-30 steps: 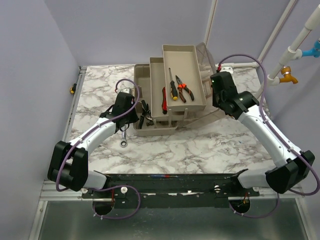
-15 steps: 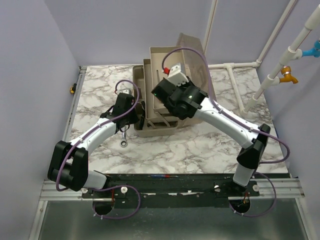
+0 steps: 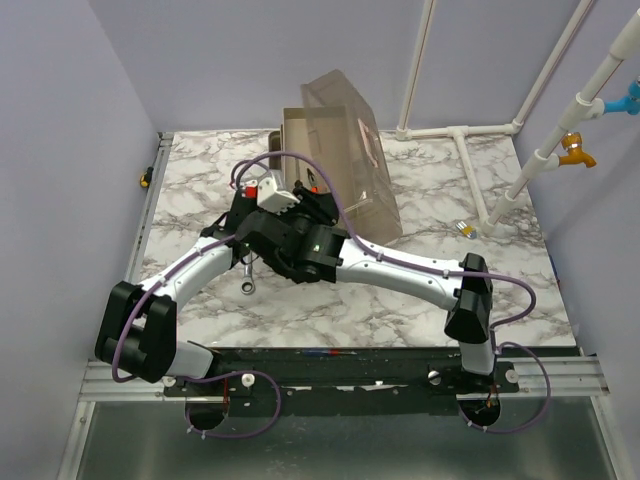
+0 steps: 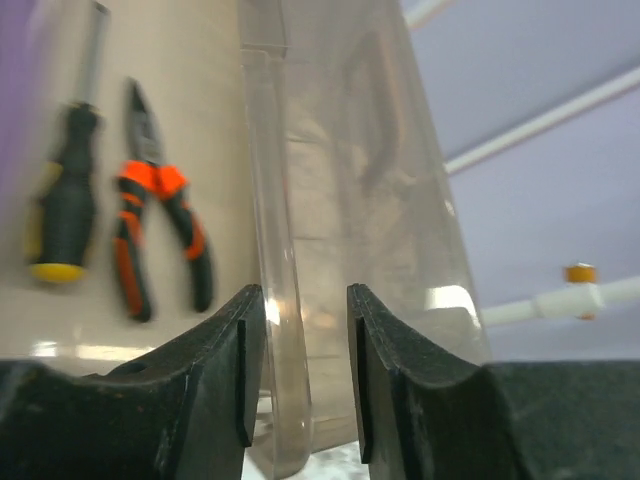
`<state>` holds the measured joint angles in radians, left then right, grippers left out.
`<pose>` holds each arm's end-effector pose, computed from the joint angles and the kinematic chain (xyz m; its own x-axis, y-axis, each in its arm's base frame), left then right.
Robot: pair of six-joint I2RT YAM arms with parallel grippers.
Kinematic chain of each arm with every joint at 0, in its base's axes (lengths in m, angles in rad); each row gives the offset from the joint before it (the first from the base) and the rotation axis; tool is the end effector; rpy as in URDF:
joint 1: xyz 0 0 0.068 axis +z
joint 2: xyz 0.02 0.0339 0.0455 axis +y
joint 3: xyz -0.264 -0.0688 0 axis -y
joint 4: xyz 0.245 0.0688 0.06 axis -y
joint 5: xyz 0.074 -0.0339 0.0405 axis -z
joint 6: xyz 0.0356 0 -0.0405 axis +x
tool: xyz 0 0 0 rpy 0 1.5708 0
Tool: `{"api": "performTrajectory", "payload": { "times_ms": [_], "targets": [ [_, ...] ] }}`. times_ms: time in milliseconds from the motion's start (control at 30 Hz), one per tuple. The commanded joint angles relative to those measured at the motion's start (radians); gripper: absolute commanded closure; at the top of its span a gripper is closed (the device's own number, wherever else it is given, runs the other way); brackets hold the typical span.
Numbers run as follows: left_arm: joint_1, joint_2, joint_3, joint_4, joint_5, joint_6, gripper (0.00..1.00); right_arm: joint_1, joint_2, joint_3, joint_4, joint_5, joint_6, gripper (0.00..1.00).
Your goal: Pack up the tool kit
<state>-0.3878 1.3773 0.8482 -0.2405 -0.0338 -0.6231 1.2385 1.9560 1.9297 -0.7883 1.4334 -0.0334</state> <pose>0.2687 -0.1084 0.2245 -0.7306 -0.3316 -0.5969 -0.0872 0.9123 -0.4000 0.1703 0.3853 0.3543 -0.2403 -0.7102 -0.6617 0.0843 0.6638 -0.7431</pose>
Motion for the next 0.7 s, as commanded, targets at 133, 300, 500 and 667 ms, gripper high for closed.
{"api": "performTrajectory", "payload": {
  "times_ms": [133, 300, 500, 667],
  "targets": [
    [-0.042, 0.003, -0.011, 0.135, 0.204, -0.052, 1.00, 0.117, -0.076, -0.166, 0.543, -0.224, -0.164, 0.36],
    [-0.042, -0.001, -0.013, 0.135, 0.207, -0.051, 1.00, 0.140, -0.155, -0.173, 0.516, -0.447, -0.046, 0.23],
    [-0.042, -0.014, -0.027, 0.146, 0.215, -0.059, 1.00, 0.139, -0.329, -0.268, 0.578, -0.668, 0.070, 0.10],
    [-0.050, -0.035, -0.073, 0.201, 0.247, -0.096, 1.00, 0.114, -0.427, -0.286, 0.521, -0.660, 0.146, 0.05]
  ]
}}
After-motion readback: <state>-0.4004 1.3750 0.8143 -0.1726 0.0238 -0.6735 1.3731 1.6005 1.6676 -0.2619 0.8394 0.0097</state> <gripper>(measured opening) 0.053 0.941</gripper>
